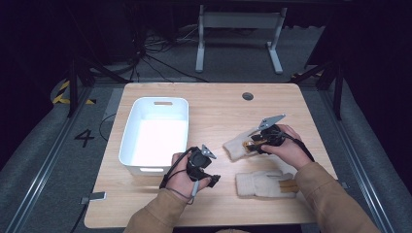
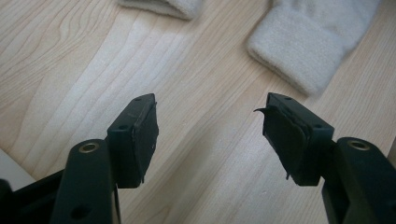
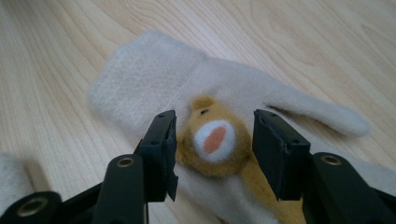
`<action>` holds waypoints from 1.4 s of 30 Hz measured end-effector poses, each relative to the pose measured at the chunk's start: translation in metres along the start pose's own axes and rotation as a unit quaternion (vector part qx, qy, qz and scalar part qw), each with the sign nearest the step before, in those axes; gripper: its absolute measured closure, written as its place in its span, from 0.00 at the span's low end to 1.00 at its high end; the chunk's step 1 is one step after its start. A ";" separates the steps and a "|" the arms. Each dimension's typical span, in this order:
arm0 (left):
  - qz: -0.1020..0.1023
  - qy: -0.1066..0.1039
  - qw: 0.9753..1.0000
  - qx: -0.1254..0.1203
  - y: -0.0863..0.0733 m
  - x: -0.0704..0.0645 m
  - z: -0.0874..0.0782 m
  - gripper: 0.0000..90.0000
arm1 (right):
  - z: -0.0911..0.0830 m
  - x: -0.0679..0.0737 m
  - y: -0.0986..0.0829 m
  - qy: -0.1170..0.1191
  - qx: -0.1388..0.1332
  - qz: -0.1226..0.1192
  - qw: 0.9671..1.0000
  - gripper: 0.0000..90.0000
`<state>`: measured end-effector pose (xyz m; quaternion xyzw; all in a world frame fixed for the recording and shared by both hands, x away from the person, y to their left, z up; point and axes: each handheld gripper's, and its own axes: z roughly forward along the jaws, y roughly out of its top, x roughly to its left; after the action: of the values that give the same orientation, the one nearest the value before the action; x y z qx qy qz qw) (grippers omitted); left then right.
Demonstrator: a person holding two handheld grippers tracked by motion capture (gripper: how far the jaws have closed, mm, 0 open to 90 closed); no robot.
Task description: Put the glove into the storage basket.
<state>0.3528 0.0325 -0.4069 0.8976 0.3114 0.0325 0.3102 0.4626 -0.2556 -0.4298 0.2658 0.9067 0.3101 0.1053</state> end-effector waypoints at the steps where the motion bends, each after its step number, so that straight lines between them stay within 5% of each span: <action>1: 0.000 0.001 1.000 0.000 0.000 0.000 0.000 0.41 | 0.002 -0.001 0.000 -0.001 0.003 -0.002 1.000 0.57; 11: 0.002 0.002 1.000 0.000 0.000 -0.001 0.001 0.41 | 0.008 -0.005 0.000 0.013 0.011 -0.004 1.000 0.71; 18: 0.004 0.001 1.000 -0.001 0.000 -0.002 0.001 0.40 | 0.007 -0.003 0.003 0.008 0.028 -0.004 1.000 0.85; 26: 0.003 0.002 1.000 -0.004 0.000 -0.001 0.001 0.40 | 0.002 0.002 0.006 -0.013 0.032 -0.005 0.999 0.89; 42: 0.010 -0.002 1.000 -0.005 0.004 -0.004 0.002 0.40 | -0.062 0.020 0.011 -0.052 -0.022 0.039 0.998 0.90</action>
<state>0.3526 0.0263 -0.4055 0.8993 0.3015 0.0354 0.3150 0.4285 -0.2688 -0.3749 0.3144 0.8820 0.3195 0.1455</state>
